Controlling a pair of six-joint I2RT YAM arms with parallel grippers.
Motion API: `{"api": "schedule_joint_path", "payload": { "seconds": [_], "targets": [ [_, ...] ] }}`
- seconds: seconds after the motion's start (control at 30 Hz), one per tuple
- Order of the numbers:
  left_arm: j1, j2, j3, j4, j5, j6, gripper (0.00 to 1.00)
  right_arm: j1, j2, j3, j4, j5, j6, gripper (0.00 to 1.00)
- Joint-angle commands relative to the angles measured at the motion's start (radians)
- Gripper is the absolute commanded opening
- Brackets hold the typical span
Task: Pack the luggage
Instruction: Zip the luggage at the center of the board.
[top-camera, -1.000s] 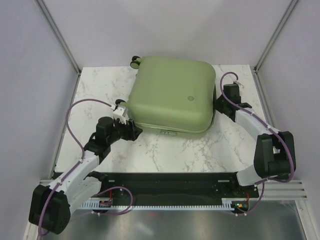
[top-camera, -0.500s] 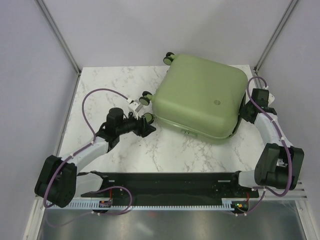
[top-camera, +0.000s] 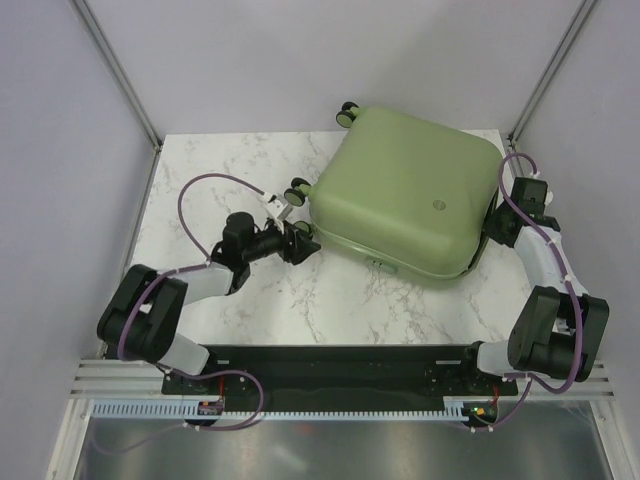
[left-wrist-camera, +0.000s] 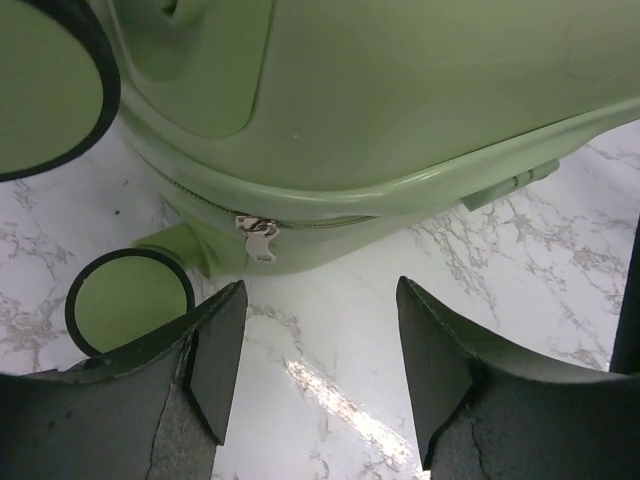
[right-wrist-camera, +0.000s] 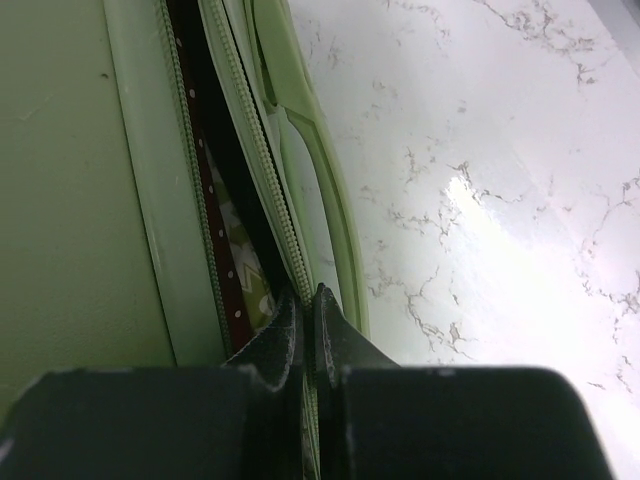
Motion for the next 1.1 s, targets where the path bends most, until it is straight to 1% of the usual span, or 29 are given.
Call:
{"api": "schedule_joint_path", "payload": {
  "seconds": [0.0, 0.1, 0.23, 0.4, 0.5, 0.53, 0.67, 0.73, 0.8, 0.9, 0.93, 1.0, 1.03, 1.07],
  "targets": [
    [0.023, 0.11, 0.027, 0.242, 0.081, -0.017, 0.67, -0.052, 0.027, -0.042, -0.088, 0.211, -0.041, 0.0],
    [0.024, 0.158, 0.049, 0.272, 0.089, -0.024, 0.66, -0.054, 0.029, -0.034, -0.077, 0.182, -0.041, 0.0],
    [0.023, 0.175, 0.061, 0.332, 0.075, -0.025, 0.63, -0.052, 0.034, -0.036, -0.068, 0.18, -0.056, 0.0],
    [0.021, 0.216, 0.089, 0.359, 0.072, -0.028, 0.61, -0.052, 0.021, -0.047, -0.06, 0.162, -0.055, 0.0],
    [0.021, 0.234, 0.101, 0.343, 0.07, -0.028, 0.58, -0.052, 0.021, -0.047, -0.057, 0.157, -0.055, 0.0],
    [0.023, 0.238, 0.101, 0.338, 0.072, -0.028, 0.55, -0.052, 0.02, -0.045, -0.057, 0.151, -0.055, 0.0],
    [0.018, 0.239, 0.099, 0.329, 0.082, -0.03, 0.52, -0.052, 0.017, -0.047, -0.052, 0.146, -0.055, 0.0],
    [0.009, 0.244, 0.107, 0.329, 0.085, -0.031, 0.47, -0.052, 0.014, -0.048, -0.052, 0.143, -0.055, 0.0],
    [-0.002, 0.253, 0.113, 0.33, 0.089, -0.033, 0.44, -0.052, 0.009, -0.048, -0.051, 0.14, -0.055, 0.0],
    [-0.01, 0.258, 0.122, 0.33, 0.092, -0.034, 0.32, -0.052, 0.004, -0.053, -0.051, 0.139, -0.053, 0.0],
    [-0.011, 0.258, 0.125, 0.33, 0.092, -0.036, 0.26, -0.052, 0.001, -0.056, -0.049, 0.137, -0.052, 0.0],
    [-0.016, 0.261, 0.127, 0.33, 0.089, -0.037, 0.2, -0.052, -0.003, -0.06, -0.048, 0.139, -0.053, 0.0],
    [-0.019, 0.261, 0.125, 0.33, 0.087, -0.037, 0.14, -0.052, -0.005, -0.063, -0.049, 0.137, -0.05, 0.0],
    [-0.019, 0.256, 0.124, 0.33, 0.086, -0.037, 0.11, -0.052, -0.006, -0.066, -0.046, 0.137, -0.049, 0.0]
  ]
}}
